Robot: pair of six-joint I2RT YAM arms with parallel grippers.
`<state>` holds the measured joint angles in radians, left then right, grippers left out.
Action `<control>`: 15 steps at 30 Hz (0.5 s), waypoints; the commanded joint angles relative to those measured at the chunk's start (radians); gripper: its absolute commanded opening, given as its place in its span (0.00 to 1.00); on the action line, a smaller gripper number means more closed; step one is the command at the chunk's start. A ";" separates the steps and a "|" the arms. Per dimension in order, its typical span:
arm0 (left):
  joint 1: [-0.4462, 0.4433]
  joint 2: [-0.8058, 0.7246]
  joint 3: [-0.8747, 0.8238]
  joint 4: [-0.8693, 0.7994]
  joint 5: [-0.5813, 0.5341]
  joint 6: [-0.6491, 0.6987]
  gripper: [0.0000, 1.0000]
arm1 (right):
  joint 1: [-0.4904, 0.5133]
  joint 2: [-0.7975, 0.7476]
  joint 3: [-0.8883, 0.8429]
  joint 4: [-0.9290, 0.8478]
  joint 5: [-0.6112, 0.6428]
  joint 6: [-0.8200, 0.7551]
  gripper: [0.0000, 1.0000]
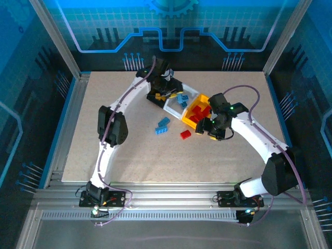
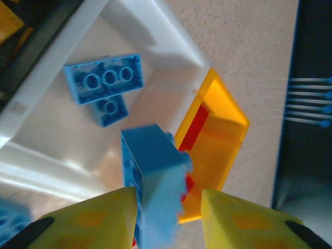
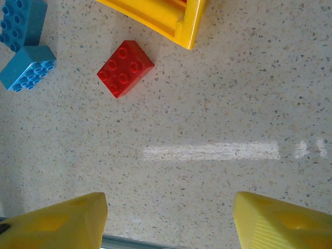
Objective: Sort the legos into containers by color
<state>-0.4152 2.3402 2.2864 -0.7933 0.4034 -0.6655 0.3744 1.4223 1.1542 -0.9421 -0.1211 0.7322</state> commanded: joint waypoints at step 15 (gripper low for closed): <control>-0.004 -0.164 -0.141 -0.223 -0.164 0.155 0.70 | 0.054 -0.018 -0.057 0.036 -0.017 0.006 0.67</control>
<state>-0.4156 2.3425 2.2475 -0.8803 0.3553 -0.6331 0.3931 1.4033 1.1126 -0.9241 -0.1242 0.7227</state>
